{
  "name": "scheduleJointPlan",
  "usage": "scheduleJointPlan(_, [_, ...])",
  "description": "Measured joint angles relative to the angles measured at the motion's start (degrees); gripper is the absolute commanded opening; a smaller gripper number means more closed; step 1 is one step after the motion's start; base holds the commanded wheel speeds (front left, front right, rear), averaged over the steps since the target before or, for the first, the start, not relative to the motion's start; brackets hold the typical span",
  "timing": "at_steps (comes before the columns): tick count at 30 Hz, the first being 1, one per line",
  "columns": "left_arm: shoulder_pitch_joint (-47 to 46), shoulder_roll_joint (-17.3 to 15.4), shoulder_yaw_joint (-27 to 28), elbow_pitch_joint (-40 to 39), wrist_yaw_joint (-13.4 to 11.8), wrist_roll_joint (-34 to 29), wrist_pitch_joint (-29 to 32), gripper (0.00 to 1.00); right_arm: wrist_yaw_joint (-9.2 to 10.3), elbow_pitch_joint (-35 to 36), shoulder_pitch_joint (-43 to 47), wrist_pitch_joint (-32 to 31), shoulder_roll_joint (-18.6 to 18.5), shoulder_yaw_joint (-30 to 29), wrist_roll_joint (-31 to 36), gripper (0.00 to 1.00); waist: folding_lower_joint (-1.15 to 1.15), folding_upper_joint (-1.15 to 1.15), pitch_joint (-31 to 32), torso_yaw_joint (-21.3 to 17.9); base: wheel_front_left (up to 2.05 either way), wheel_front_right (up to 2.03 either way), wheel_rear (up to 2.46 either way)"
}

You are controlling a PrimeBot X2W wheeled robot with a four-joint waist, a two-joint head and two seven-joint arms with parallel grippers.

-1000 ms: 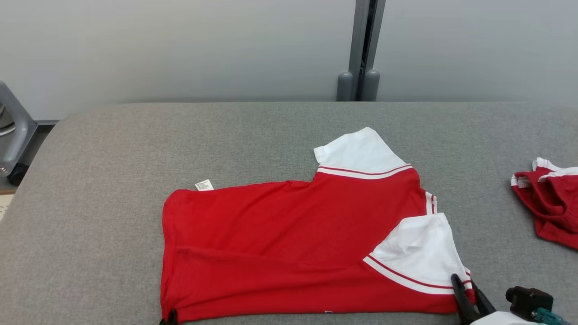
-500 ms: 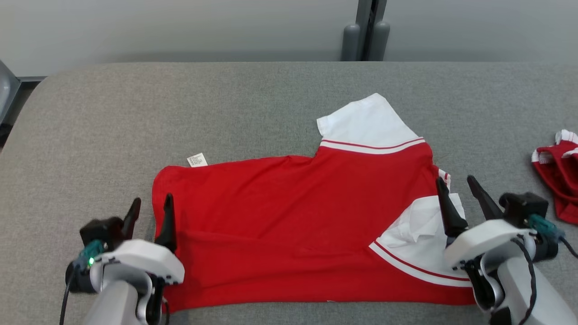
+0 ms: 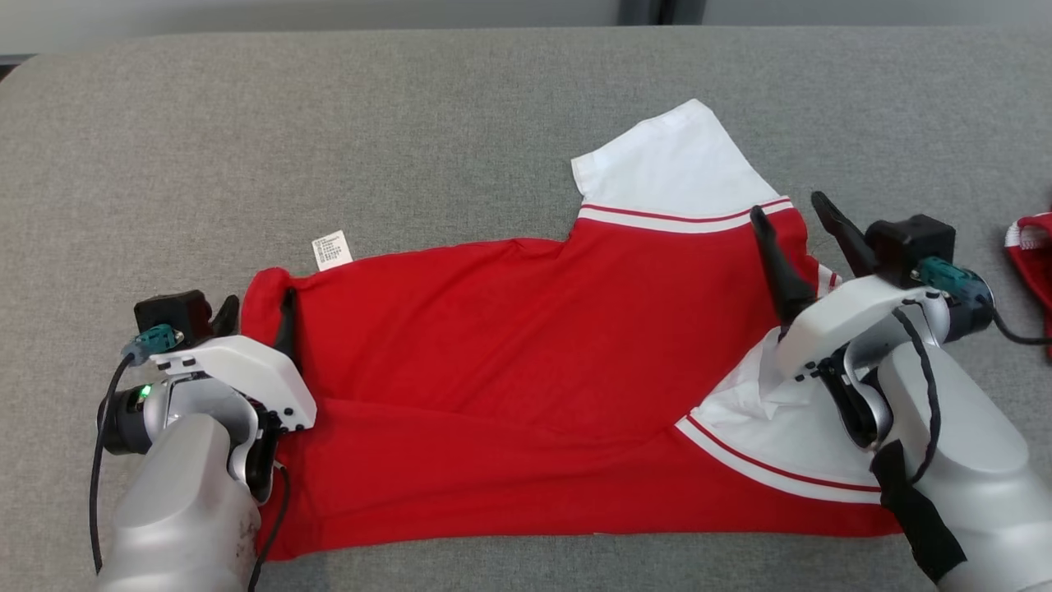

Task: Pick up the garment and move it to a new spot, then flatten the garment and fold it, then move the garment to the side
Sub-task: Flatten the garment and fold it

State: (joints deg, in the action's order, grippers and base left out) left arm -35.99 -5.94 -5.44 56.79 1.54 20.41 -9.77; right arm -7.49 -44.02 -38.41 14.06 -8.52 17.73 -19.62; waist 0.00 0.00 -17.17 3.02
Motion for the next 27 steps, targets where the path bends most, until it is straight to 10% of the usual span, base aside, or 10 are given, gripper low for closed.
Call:
scheduleJointPlan(3, [-2.00, 0.12, -0.59, 2.23, 0.69, 0.03, 0.02, 0.00, -0.01, -1.36, -2.69, -0.43, -0.31, 2.32, 0.08, 1.00, 0.00, 0.00, -1.22, 0.10, 0.00, 0.00, 0.00])
scheduleJointPlan(27, [-8.52, 3.23, -12.34, 0.23, 3.90, 3.79, -5.21, 0.00, -0.01, -23.98, -27.37, -11.59, -5.11, 4.92, -0.60, 1.00, 0.00, 0.00, -9.25, 11.41, 0.00, 0.00, 0.00])
